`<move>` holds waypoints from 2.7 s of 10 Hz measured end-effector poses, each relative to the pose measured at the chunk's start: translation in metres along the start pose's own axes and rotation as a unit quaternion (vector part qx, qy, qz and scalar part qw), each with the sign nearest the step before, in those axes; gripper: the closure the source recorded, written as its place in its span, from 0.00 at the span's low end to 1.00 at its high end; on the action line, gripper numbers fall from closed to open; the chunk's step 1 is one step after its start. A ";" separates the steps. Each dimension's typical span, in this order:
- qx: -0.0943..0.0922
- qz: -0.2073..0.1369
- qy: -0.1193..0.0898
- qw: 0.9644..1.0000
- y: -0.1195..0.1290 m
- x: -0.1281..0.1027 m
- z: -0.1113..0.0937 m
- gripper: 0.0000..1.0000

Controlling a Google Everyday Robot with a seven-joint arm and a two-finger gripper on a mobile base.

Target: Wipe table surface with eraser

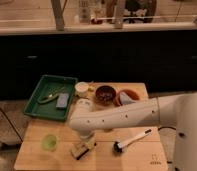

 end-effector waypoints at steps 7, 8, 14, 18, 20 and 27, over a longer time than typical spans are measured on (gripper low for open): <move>0.025 0.019 0.015 0.999 -0.044 0.042 -0.007 1.00; 0.024 0.003 0.007 1.000 -0.052 0.028 -0.004 1.00; 0.011 -0.036 -0.010 0.999 -0.071 -0.043 0.008 1.00; 0.010 -0.020 0.012 1.000 -0.045 0.003 0.002 1.00; 0.014 -0.015 0.017 1.000 -0.031 0.036 0.001 1.00; 0.047 -0.031 0.005 0.998 -0.073 0.020 0.003 1.00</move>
